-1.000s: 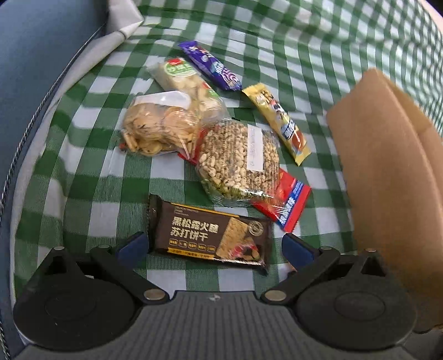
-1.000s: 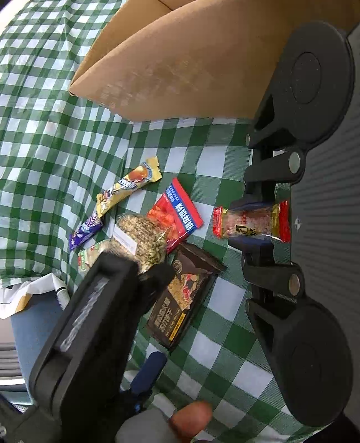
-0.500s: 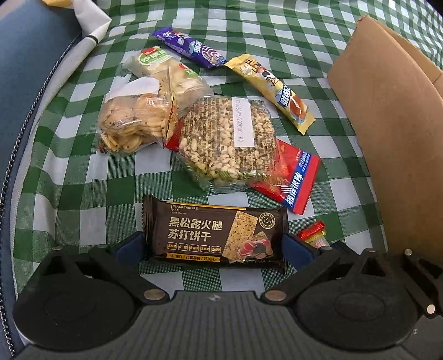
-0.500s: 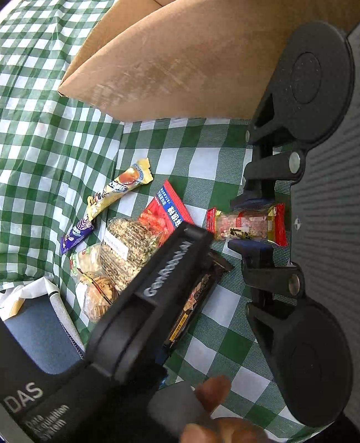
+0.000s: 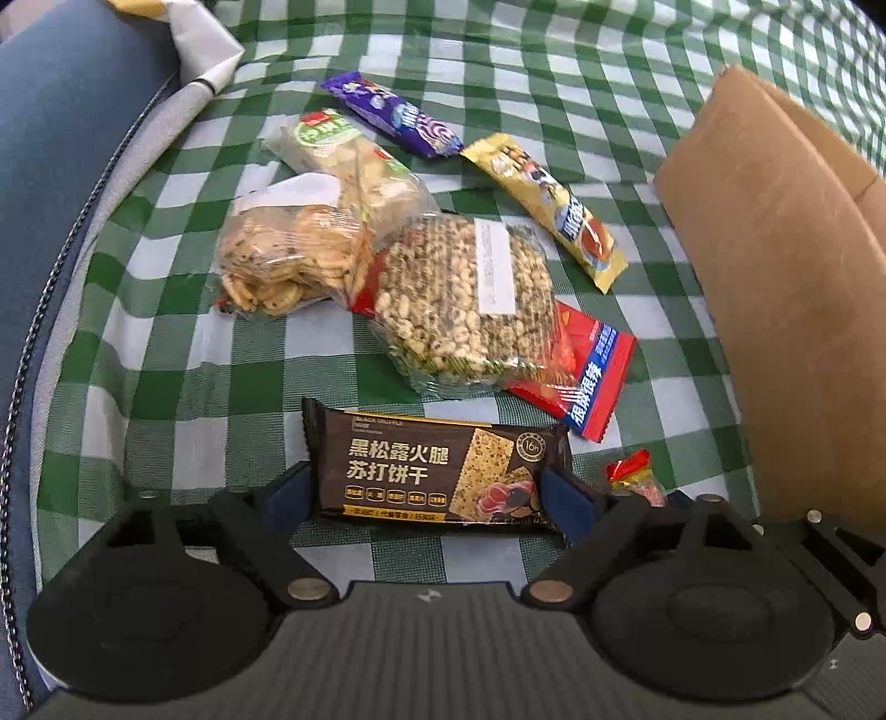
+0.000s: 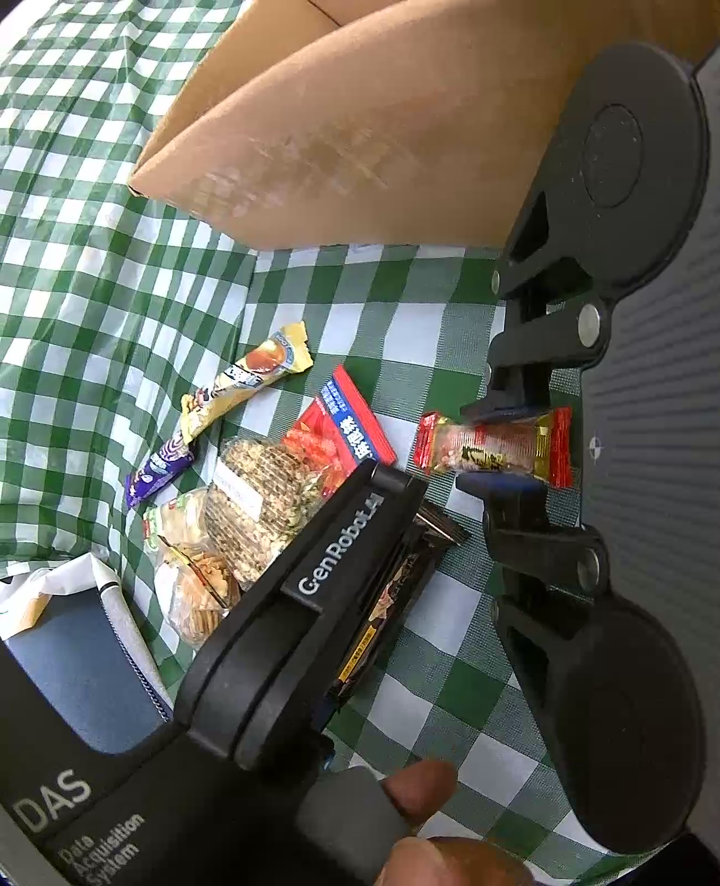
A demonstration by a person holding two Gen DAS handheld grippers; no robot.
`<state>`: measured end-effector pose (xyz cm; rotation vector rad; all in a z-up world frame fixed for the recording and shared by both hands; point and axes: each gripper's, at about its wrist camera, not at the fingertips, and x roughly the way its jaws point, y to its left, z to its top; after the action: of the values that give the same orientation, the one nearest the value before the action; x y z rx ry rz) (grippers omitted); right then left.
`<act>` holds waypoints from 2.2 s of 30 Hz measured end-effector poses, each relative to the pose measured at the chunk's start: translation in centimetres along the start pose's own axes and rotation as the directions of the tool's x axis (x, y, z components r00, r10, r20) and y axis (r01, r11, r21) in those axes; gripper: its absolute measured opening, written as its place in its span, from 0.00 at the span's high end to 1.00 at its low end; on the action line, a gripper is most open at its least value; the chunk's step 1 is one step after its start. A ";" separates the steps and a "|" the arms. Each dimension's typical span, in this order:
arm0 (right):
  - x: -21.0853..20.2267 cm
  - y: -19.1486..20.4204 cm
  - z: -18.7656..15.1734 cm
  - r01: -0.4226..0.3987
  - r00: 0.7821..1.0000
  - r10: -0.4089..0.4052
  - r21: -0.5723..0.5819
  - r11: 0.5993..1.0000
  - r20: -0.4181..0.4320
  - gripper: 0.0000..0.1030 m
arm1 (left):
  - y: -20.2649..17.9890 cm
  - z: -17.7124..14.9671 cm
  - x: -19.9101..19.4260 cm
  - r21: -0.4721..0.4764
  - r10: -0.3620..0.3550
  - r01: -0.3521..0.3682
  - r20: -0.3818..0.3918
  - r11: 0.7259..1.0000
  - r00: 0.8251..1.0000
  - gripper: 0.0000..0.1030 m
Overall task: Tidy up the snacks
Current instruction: 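Grasp the dark brown cracker bar with the left tool and lift it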
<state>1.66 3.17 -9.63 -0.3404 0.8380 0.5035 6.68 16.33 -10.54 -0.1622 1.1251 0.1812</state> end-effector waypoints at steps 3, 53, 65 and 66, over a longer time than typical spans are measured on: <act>-0.6 0.0 0.4 0.004 1.000 -0.004 -0.003 1.000 0.017 0.82 | 1.0 0.2 -0.8 -0.054 -0.007 0.008 0.008 0.999 1.000 0.40; 0.2 -1.0 -0.3 -0.020 0.995 0.017 -0.027 0.999 -0.103 0.81 | -0.3 -0.5 -2.6 0.166 -0.080 0.083 -0.024 0.983 0.996 0.53; 0.1 -0.7 -0.4 -0.031 0.995 0.026 -0.047 0.998 -0.100 0.81 | -1.1 -0.1 -2.5 0.154 -0.116 0.118 -0.018 0.981 0.993 0.30; 0.1 -0.8 -0.4 -0.032 0.995 0.027 -0.046 0.998 -0.100 0.81 | -1.4 0.0 -2.3 0.163 -0.114 0.115 -0.018 0.980 0.993 0.29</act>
<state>1.90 2.31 -9.86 -0.3997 0.9300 0.5380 6.04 14.78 -8.44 -0.0812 1.1304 -0.0143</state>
